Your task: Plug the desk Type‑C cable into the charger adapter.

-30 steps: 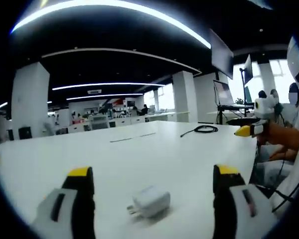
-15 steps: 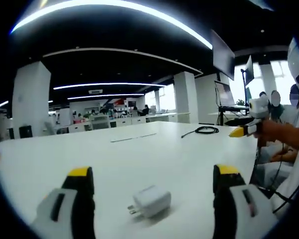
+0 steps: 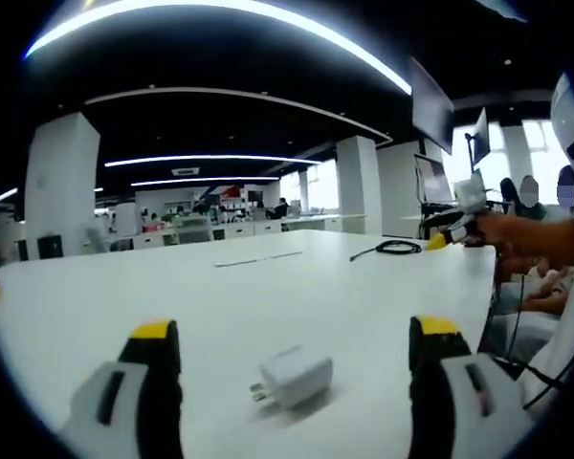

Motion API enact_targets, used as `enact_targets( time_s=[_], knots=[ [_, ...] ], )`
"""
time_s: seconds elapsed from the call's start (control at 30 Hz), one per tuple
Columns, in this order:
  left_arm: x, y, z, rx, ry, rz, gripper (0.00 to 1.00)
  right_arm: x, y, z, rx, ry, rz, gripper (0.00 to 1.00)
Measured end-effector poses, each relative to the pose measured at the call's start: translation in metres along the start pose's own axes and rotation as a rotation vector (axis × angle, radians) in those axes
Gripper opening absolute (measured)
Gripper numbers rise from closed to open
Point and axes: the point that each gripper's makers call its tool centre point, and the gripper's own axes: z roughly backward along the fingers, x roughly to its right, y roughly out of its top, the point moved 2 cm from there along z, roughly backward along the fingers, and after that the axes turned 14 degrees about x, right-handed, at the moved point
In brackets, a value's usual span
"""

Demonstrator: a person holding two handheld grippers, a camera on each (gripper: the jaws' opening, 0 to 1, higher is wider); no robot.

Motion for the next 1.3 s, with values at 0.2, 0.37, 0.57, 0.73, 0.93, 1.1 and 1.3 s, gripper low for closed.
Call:
enact_targets(
  time_s=[0.2, 0.37, 0.57, 0.73, 0.93, 1.1, 1.3],
  knots=[
    [0.0, 0.002, 0.0, 0.017, -0.002, -0.023, 1.0, 0.005, -0.007, -0.012, -0.047, 0.032, 0.0, 0.89],
    [-0.001, 0.003, 0.001, 0.024, -0.002, -0.035, 1.0, 0.02, -0.013, -0.019, -0.09, 0.037, 0.016, 0.86],
    [-0.002, 0.003, 0.004, 0.038, -0.002, -0.039, 1.0, 0.038, -0.025, -0.023, -0.162, 0.046, 0.011, 0.81],
    [-0.002, -0.002, 0.006, 0.019, -0.001, -0.03, 1.0, 0.057, -0.039, -0.029, -0.218, 0.063, -0.005, 0.73],
    [-0.002, -0.003, 0.009, 0.019, 0.003, -0.031, 1.0, 0.066, -0.044, -0.033, -0.232, 0.102, -0.018, 0.55],
    [-0.001, -0.006, 0.009, 0.011, -0.001, -0.027, 1.0, 0.072, -0.048, -0.039, -0.263, 0.13, -0.011, 0.45],
    [-0.001, -0.007, 0.01, 0.007, -0.003, -0.026, 1.0, 0.082, -0.058, -0.044, -0.317, 0.134, -0.033, 0.39]
  ],
)
